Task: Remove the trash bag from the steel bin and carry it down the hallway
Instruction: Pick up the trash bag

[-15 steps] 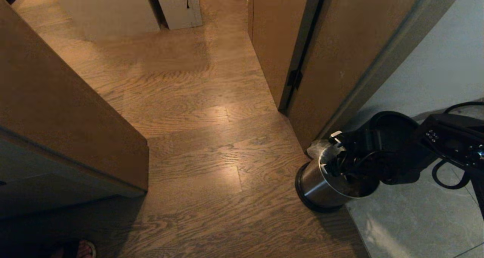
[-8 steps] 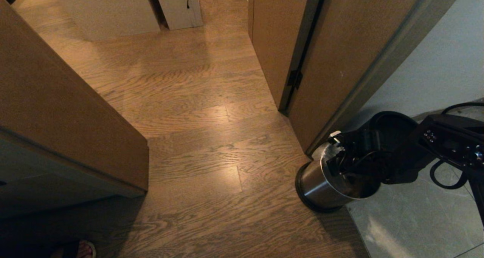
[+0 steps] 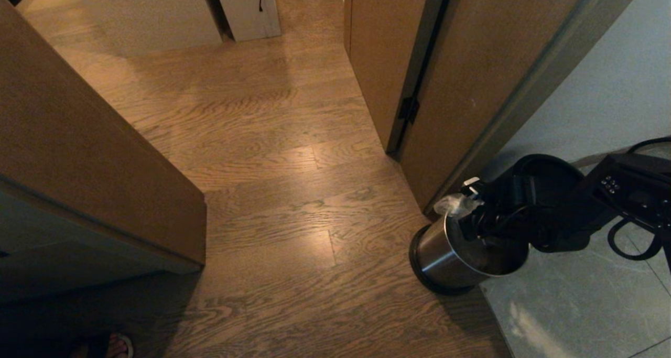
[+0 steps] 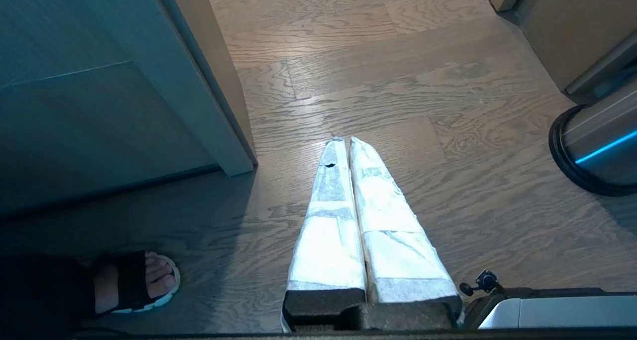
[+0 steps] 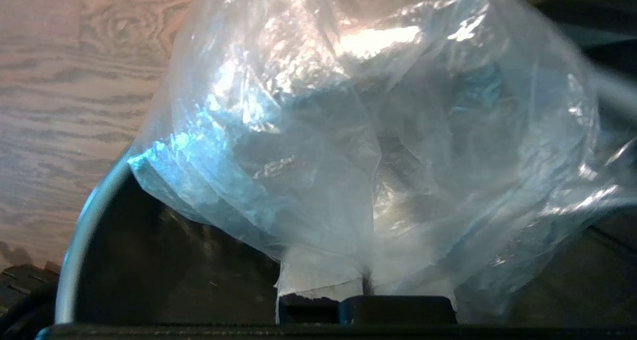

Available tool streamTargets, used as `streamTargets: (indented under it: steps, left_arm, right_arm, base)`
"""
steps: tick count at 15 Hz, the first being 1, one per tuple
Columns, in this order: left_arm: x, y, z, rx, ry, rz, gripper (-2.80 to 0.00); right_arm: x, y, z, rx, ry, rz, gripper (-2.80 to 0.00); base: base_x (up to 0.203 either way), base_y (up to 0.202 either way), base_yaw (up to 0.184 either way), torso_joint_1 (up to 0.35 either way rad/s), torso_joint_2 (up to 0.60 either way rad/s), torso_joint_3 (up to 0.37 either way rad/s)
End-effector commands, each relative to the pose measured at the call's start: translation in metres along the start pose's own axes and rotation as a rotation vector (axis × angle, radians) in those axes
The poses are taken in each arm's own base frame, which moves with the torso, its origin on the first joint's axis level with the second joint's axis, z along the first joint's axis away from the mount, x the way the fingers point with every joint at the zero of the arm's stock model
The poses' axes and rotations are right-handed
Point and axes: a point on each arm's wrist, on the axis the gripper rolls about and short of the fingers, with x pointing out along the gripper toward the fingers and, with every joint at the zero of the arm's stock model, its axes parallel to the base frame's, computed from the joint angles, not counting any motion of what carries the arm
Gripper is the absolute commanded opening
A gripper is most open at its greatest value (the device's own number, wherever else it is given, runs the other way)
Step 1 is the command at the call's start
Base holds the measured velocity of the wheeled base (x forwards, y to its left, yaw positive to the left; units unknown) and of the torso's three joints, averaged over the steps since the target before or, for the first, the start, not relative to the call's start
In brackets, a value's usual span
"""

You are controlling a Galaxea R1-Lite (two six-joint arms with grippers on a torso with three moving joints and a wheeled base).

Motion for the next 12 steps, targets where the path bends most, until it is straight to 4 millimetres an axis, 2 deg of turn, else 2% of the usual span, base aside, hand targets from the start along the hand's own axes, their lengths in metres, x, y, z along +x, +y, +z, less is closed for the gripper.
streamTargets:
  steps: [1,8,12]
  left_arm:
    - [0.000,0.000,0.000,0.000,0.000,0.001,-2.80]
    - [0.000,0.000,0.000,0.000,0.000,0.000,-2.80]
    - [0.000,0.000,0.000,0.000,-0.001,0.001,-2.80]
  right_arm:
    - [-0.023,-0.013,0.015,0.001,-0.041,-0.037,-2.80]
    - [-0.104,-0.046,0.026,0.061,-0.019,-0.136,-2.80]
    - [-0.145,-0.047,0.034,0.075,-0.018,-0.155,-2.80]
  base:
    - [0.000,0.000,0.000,0.000,0.00,0.000]
    - [0.000,0.000,0.000,0.000,0.00,0.000]
    - [0.000,0.000,0.000,0.000,0.00,0.000]
